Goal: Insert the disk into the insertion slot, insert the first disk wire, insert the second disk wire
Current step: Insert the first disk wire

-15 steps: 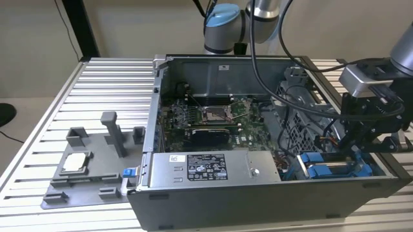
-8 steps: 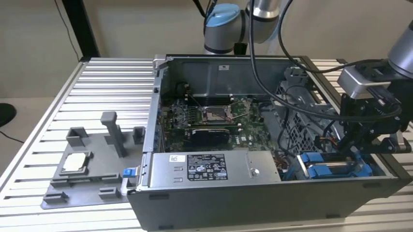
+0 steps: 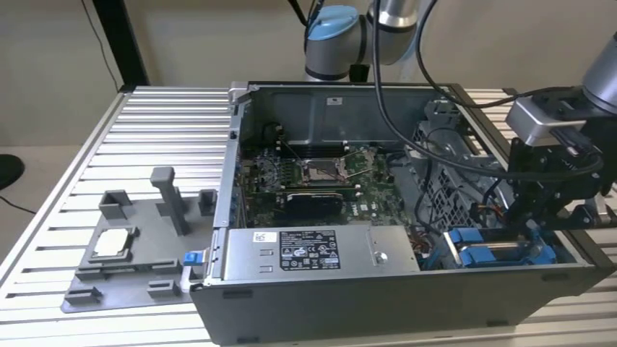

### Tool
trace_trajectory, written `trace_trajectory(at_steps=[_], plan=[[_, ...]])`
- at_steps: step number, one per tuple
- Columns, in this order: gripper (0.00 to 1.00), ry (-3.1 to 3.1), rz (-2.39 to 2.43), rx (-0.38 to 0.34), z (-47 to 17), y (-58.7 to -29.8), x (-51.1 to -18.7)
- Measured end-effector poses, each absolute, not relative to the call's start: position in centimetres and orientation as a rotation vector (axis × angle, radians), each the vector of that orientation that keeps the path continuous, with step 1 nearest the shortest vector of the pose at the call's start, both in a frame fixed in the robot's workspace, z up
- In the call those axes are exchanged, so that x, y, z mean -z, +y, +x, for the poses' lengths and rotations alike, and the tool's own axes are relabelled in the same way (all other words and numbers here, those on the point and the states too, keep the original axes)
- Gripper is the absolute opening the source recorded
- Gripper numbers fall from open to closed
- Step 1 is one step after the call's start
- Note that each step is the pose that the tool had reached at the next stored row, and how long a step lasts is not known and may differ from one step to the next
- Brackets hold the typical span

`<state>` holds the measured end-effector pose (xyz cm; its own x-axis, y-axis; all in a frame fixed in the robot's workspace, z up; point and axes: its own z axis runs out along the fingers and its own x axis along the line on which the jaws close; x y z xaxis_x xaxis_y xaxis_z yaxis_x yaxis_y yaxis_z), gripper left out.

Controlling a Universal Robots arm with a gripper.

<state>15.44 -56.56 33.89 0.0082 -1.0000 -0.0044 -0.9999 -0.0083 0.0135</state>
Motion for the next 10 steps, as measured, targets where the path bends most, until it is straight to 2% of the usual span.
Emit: trace_trajectory(at_steps=[10], plan=[[1.0, -2.211, 2.229, 0.026, 15.4, -56.4, -35.2]])
